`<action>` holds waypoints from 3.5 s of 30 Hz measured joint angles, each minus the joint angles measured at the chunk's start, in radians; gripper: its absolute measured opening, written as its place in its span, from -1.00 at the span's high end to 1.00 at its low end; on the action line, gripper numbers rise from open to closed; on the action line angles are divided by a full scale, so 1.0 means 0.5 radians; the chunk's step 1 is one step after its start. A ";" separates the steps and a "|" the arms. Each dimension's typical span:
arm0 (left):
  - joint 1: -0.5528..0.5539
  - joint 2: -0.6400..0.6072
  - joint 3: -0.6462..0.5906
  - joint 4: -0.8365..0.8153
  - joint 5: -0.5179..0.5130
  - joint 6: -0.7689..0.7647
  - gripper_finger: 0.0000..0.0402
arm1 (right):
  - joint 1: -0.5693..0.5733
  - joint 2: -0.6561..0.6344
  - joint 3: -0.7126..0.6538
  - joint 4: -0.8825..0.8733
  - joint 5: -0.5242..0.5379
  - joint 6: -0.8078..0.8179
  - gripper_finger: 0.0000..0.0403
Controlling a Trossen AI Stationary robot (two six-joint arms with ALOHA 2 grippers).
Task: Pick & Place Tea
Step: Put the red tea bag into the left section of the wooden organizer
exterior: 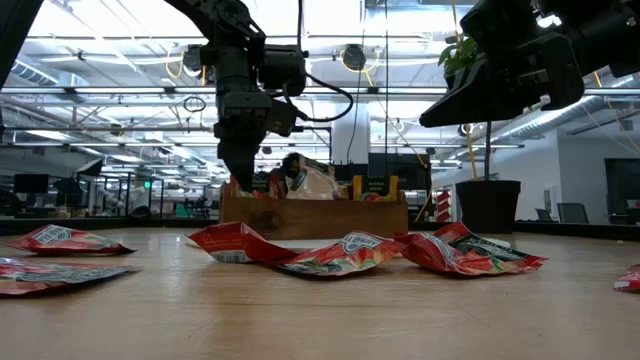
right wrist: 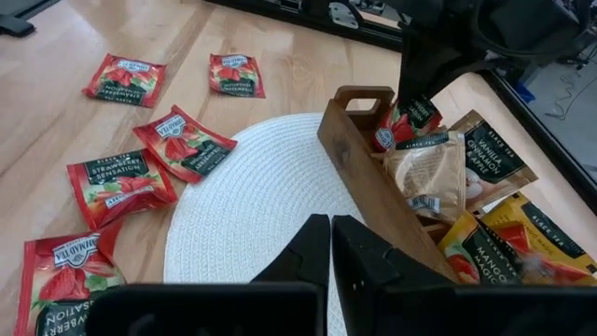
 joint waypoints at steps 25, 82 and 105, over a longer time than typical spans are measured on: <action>-0.222 -0.466 -0.002 -0.230 0.161 -0.302 0.07 | -0.001 0.000 0.002 -0.086 0.000 0.054 0.98; -1.313 -0.506 -0.001 0.564 -1.234 -0.212 0.07 | 0.749 0.925 1.106 -1.643 -0.405 0.368 -0.25; -1.314 -0.505 -0.001 0.533 -1.233 -0.248 0.07 | 0.167 0.992 1.199 -1.596 -0.889 0.306 -0.27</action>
